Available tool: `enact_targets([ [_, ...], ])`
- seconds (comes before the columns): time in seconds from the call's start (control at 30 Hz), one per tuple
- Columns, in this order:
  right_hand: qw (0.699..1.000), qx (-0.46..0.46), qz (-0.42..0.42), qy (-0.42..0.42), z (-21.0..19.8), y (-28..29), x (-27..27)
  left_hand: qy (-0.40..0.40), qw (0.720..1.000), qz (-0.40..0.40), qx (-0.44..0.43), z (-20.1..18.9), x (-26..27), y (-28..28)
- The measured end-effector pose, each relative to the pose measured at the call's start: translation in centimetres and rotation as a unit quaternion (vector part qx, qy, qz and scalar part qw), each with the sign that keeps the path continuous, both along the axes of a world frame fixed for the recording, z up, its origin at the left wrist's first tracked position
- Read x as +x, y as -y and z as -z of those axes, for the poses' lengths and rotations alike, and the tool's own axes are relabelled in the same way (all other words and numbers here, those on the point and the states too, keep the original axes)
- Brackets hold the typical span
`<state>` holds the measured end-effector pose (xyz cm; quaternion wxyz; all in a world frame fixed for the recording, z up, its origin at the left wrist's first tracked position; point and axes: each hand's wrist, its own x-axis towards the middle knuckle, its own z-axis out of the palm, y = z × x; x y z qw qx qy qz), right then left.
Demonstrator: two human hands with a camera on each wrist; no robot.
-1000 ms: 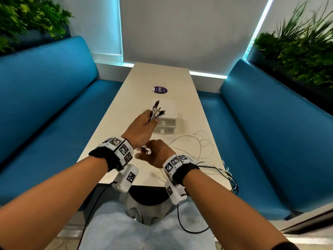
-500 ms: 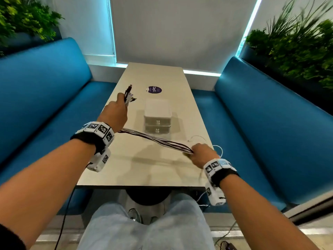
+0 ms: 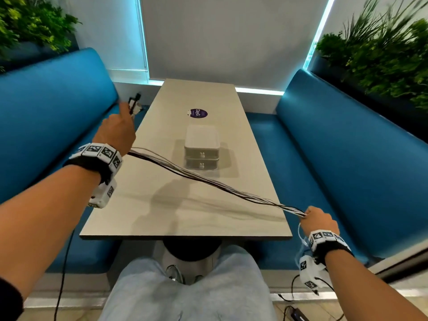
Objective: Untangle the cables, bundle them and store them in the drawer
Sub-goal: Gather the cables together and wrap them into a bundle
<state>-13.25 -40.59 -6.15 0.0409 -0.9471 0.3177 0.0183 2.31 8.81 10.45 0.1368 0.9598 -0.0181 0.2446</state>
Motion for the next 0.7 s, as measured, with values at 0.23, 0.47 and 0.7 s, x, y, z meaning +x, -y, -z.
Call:
enact_targets([
  [0.23, 0.995, 0.051, 0.081, -0.041, 1.9, 1.9, -2.0, -0.017, 0.999, -0.016, -0.028, 1.0, -0.1, -0.2],
  [0.47, 0.992, 0.091, 0.081, -0.014, 1.3, 2.5, -0.5, -0.02, 0.998, -0.013, -0.055, 1.6, 0.3, 1.1],
  [0.7, 0.986, 0.132, -0.031, -0.095, 0.4, 1.4, 1.1, -0.04, 0.996, 0.017, -0.077, 1.5, -0.8, 3.1],
])
